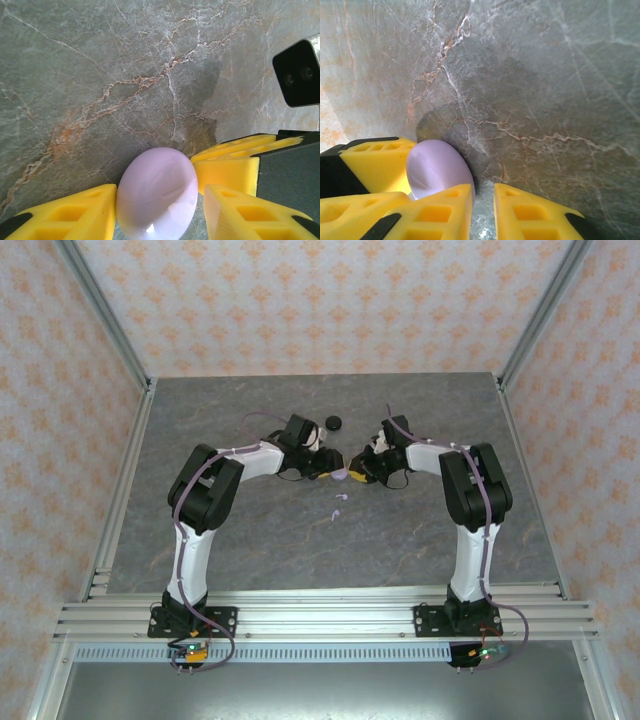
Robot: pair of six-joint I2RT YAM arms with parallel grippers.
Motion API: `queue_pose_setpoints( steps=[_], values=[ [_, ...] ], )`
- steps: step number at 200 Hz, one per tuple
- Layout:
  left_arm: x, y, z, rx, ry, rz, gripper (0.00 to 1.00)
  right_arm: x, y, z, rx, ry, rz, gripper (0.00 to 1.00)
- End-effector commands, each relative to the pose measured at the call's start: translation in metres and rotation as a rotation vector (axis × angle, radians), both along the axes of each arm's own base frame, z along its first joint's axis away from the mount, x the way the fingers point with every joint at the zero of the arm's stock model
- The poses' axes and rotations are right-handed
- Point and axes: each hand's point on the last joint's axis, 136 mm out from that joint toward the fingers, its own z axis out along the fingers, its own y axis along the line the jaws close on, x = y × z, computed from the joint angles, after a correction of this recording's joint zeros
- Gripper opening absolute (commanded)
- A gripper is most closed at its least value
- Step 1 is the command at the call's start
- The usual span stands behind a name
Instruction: Insert wireless bluetooth earbuds into charging case
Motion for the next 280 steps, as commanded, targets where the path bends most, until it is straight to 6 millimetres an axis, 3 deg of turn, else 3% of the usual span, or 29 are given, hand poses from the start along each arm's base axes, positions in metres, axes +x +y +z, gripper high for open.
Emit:
queue_pose_setpoints(
  steps=[1,68,198,280],
  values=[
    [-0.01,0.02,-0.017,0.128,0.039,0.027,0.49,0.004,-0.007,0.014,-0.038,-0.052,-0.018,0.21],
    [-0.011,0.022,-0.018,0.125,0.035,0.033,0.47,0.007,0.002,0.043,0.052,-0.12,-0.02,0.24],
    [-0.009,0.016,-0.014,0.059,0.034,0.037,0.41,0.002,0.013,0.01,0.044,-0.025,0.011,0.25],
    [-0.008,0.005,-0.011,-0.021,0.043,0.038,0.42,0.0,0.012,-0.001,0.01,-0.006,0.01,0.19]
  ],
)
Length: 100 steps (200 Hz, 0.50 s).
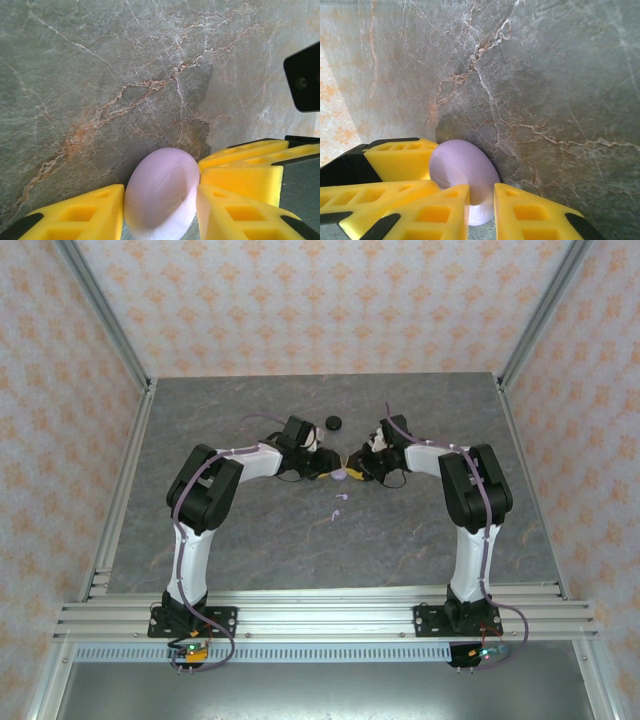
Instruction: Insert wireless bluetooth earbuds into charging case
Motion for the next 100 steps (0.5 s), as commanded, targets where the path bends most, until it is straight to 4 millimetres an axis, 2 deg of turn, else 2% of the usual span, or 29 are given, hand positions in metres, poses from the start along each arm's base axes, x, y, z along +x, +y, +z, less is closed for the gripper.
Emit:
queue_pose_setpoints(
  steps=[1,100],
  values=[
    [-0.0081,0.0032,-0.01,0.002,0.039,0.01,0.42,-0.0026,0.0011,-0.0096,-0.029,0.02,0.01,0.19],
    [-0.0086,0.0005,-0.003,-0.082,0.043,0.053,0.44,-0.0007,-0.0003,-0.0149,-0.032,0.034,-0.003,0.16]
  ],
)
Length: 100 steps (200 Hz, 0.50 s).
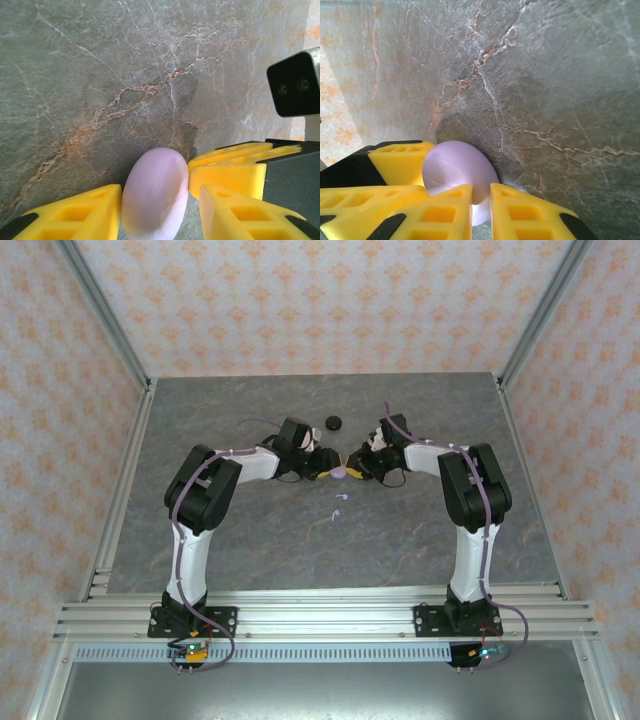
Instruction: Insert wireless bluetooth earbuds into charging case
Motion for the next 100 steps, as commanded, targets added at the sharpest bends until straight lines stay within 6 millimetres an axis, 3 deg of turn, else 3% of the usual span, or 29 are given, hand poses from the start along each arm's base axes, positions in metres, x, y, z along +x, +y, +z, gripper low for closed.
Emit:
queue_pose_setpoints(
  steps=[1,100],
  values=[
    [-0.0099,0.0006,-0.0067,-0.003,0.033,0.008,0.44,-0.0032,-0.0014,-0.0151,-0.033,0.037,-0.003,0.16],
    [-0.0118,-0.0047,-0.0096,-0.056,0.049,0.016,0.42,-0.0002,0.0001,-0.012,-0.019,0.033,-0.01,0.16]
  ],
)
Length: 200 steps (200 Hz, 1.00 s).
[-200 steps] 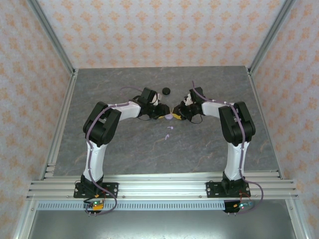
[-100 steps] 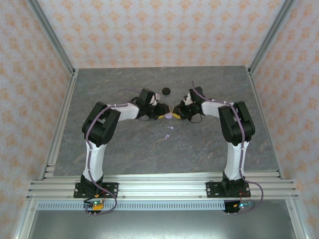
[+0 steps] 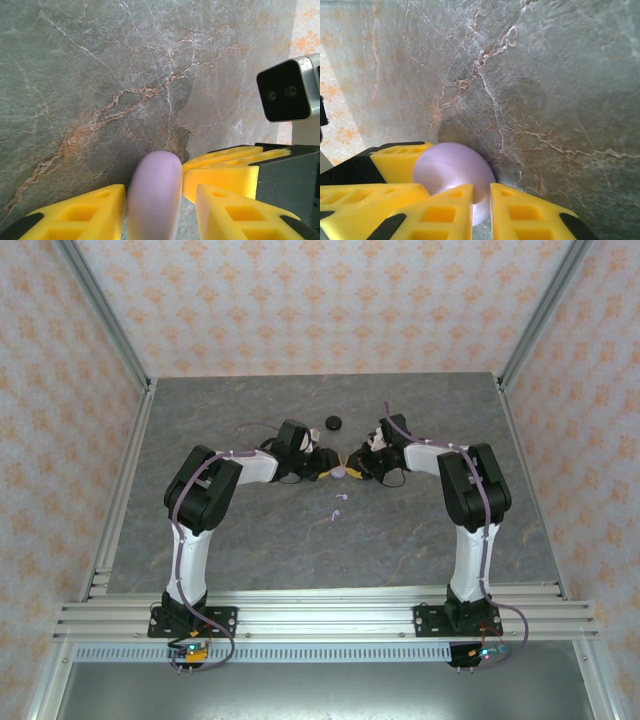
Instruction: Insert wireless bluetooth earbuds into charging case
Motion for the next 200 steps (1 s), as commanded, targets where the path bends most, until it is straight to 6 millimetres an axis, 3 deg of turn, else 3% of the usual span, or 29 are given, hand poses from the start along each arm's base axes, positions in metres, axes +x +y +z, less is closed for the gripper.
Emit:
queue_pose_setpoints(
  steps=[1,24,72,93,116,161,184,186,200],
  values=[
    [-0.013,-0.004,-0.01,-0.011,0.049,-0.017,0.42,0.0,0.0,-0.01,-0.021,0.026,-0.008,0.16],
    [-0.014,-0.003,-0.013,-0.006,0.054,-0.017,0.41,0.0,0.0,-0.01,-0.017,0.027,-0.012,0.16],
    [-0.017,0.003,-0.017,0.044,0.062,-0.02,0.29,0.001,-0.003,-0.005,-0.024,0.014,-0.014,0.17],
    [-0.015,0.004,-0.012,0.049,0.049,-0.021,0.2,0.001,-0.007,0.0,-0.029,0.005,-0.024,0.19],
    [-0.014,0.006,-0.002,0.056,0.018,-0.027,0.19,0.002,-0.016,0.014,-0.034,-0.039,-0.04,0.25],
    [-0.004,0.017,0.046,0.028,-0.117,-0.056,0.15,-0.002,-0.031,0.066,-0.048,-0.184,0.008,0.35],
    [-0.001,0.024,0.076,-0.008,-0.211,-0.087,0.15,-0.006,-0.035,0.105,-0.008,-0.292,0.055,0.39],
    [-0.001,0.025,0.089,-0.016,-0.24,-0.09,0.15,-0.006,-0.035,0.108,-0.004,-0.301,0.059,0.39],
    [-0.003,0.028,0.117,-0.033,-0.319,-0.121,0.15,-0.01,-0.038,0.136,0.016,-0.383,0.09,0.42]
  ],
)
